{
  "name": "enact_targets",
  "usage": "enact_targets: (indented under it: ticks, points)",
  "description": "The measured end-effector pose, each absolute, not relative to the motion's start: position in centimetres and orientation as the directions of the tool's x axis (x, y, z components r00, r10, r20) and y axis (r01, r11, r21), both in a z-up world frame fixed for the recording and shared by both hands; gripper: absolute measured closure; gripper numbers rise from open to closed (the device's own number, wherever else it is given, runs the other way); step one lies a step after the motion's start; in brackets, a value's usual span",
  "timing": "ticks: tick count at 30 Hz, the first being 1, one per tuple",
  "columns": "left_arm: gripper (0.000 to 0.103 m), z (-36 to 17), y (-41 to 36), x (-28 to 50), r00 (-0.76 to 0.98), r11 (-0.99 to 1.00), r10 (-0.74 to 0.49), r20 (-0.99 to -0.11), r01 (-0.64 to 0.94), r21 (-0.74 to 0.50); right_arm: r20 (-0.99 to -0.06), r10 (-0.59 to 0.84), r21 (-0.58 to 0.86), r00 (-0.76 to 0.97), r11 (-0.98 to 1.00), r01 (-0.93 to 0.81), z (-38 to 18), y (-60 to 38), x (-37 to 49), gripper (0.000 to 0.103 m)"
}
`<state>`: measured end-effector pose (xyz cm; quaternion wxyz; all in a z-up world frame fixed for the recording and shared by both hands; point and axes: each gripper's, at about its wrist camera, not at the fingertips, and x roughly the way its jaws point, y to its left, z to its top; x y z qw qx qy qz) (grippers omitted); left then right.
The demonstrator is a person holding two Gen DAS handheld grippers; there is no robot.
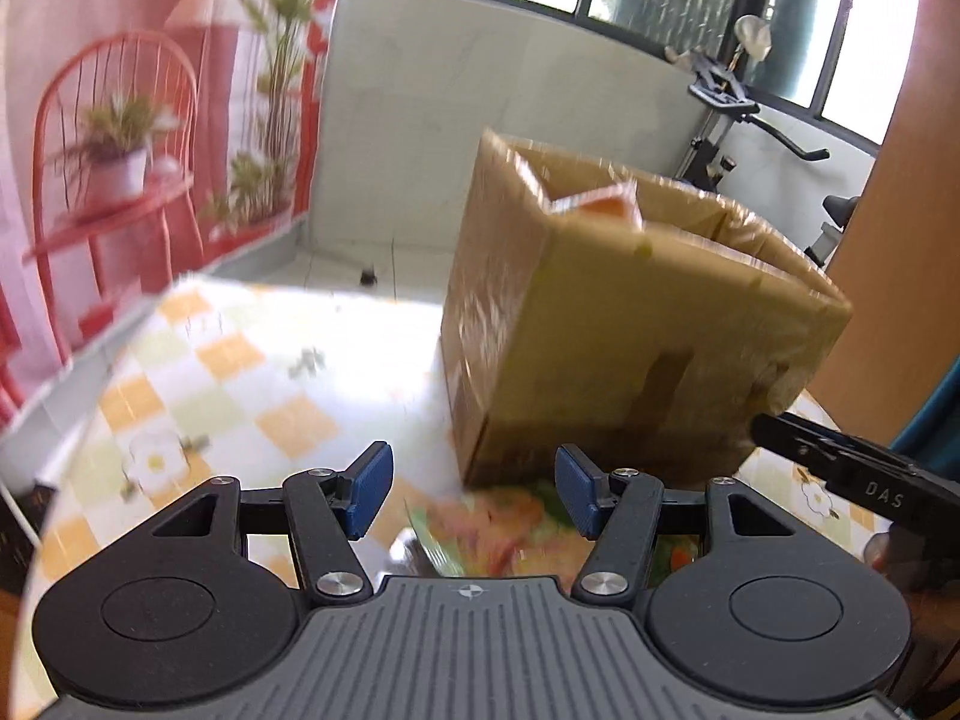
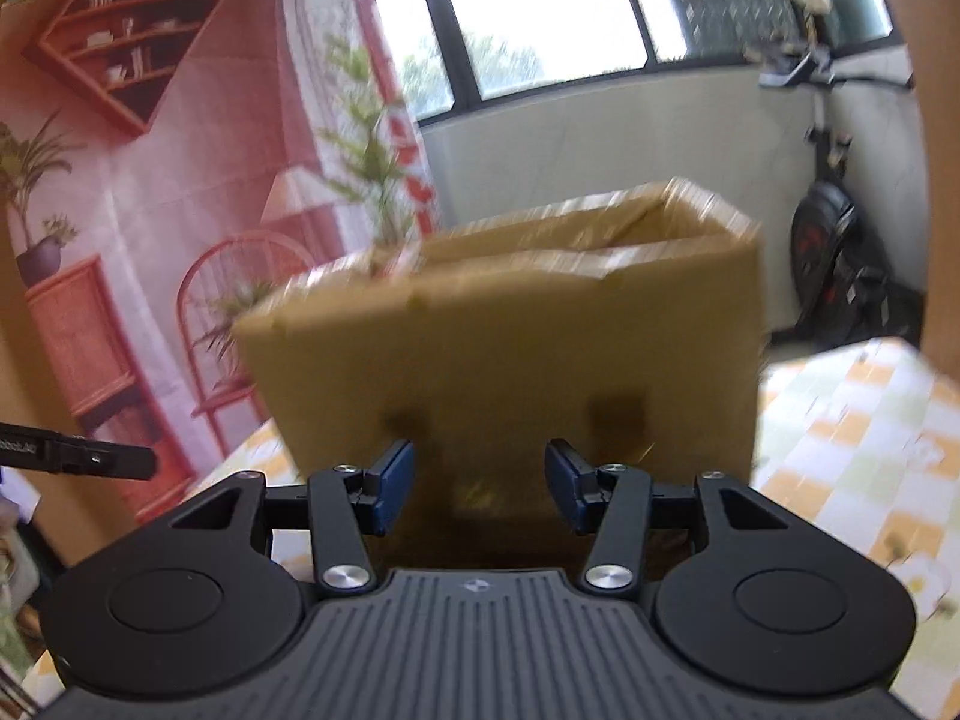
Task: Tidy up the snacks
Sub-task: 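Move both grippers back to the green chip bags on the table, then grasp a green chip bag with the left gripper while the right grasps another green bag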
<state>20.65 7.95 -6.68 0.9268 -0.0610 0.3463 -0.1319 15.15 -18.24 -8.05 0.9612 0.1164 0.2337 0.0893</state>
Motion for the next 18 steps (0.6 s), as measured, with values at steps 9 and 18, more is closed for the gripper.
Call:
enact_targets:
  ticks: [9,18]
  points:
    - [0.033,-11.2,7.3,20.7,0.676,0.924,-0.352,-0.647,0.142,-0.354,-0.529,0.303,0.299,0.793,0.941,-0.161,-10.9,-15.0,16.5,0.051]
    - [0.032,-14.2,7.0,20.0,0.623,0.916,-0.371,-0.689,0.123,-0.382,-0.619,0.353,0.332,0.701,0.927,-0.174,-14.0,-14.2,16.6,0.039]
